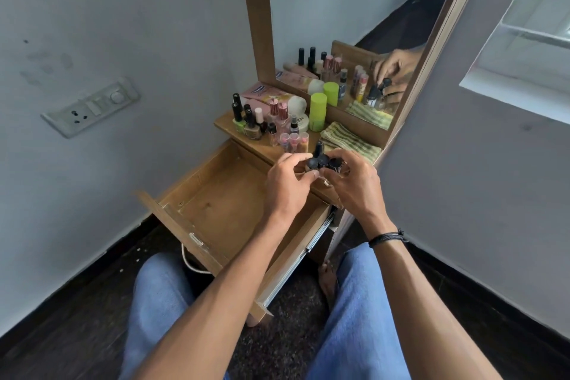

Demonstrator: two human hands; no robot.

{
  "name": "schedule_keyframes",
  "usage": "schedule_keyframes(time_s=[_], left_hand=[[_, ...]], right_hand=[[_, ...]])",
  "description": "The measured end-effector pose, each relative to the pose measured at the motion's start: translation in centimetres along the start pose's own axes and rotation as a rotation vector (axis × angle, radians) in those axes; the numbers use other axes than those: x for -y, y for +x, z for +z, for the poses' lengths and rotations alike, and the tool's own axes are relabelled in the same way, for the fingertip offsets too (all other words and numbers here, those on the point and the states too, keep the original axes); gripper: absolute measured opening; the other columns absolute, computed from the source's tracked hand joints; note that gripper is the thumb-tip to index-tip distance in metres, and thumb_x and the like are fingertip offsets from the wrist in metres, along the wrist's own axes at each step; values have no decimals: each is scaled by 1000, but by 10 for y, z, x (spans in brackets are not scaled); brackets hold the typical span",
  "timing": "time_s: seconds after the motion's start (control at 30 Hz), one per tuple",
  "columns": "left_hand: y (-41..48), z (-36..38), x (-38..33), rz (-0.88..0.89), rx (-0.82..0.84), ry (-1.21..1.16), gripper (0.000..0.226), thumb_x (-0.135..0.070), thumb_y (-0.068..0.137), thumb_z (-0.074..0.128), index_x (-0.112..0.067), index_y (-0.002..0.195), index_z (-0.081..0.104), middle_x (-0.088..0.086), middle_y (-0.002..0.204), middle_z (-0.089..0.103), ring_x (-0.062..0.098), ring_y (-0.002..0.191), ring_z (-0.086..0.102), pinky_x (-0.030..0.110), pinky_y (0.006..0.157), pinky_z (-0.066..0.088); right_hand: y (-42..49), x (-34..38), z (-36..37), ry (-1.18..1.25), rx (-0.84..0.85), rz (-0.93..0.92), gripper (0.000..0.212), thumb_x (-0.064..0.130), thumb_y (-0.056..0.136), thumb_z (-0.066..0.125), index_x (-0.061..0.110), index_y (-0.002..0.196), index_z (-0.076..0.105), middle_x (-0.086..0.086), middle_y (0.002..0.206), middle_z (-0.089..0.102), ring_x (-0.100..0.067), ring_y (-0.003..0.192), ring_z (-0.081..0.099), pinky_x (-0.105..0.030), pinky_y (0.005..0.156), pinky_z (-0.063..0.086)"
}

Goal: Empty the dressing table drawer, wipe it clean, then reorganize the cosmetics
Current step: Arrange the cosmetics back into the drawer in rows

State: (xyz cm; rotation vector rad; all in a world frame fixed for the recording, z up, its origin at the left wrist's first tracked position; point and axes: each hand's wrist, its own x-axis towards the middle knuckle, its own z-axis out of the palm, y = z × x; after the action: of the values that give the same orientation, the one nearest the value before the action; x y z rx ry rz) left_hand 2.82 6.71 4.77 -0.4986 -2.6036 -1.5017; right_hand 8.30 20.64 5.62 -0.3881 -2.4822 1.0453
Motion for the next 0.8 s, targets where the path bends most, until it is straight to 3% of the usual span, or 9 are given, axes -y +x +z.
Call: schedule_keyframes(time_s=[0.2,0.4,0.53,0.67,0.73,0.8], left_hand=[[-4,-10,9,56,39,-4,35,-12,79,84,-14,113,75,-4,108,70,13,97,67,38,84,58],[-17,-50,18,59,65,-6,36,-12,81,82,-13,116,75,-1,113,74,14,96,71,32,87,58],[-19,-93,37,-16,129,46,38,-11,82,82,-17,118,74,-3,111,75,7,91,71,22,86,58],[-14,-136,64,-127,215,152,38,-11,81,82,-22,117,74,-9,102,74,7,92,71,20,87,55],[-9,-153,80,-179,255,230,36,-11,81,81,-24,115,74,-12,98,73,7,96,69,10,84,49],[-3,-167,99,-214,295,301,35,-11,79,81,-26,111,76,-11,97,75,9,96,69,18,89,51]], right_hand=[[-8,6,2,7,26,14,24,27,87,80,22,109,71,17,82,58,-20,80,63,-35,72,50],[-21,28,19,30,47,-57,23,26,87,80,21,107,70,8,93,68,-17,79,60,-36,70,50],[-31,50,50,79,99,-96,24,25,86,81,20,107,69,6,97,70,-17,84,62,-37,72,51],[-39,70,96,88,192,-105,23,24,87,80,19,106,68,9,97,67,-16,88,61,-37,77,51],[-43,77,122,104,231,-83,22,24,86,79,21,104,67,11,96,66,-16,87,61,-37,77,52],[-47,84,146,115,280,-64,20,24,87,78,22,102,66,9,95,67,-15,85,61,-38,77,53]])
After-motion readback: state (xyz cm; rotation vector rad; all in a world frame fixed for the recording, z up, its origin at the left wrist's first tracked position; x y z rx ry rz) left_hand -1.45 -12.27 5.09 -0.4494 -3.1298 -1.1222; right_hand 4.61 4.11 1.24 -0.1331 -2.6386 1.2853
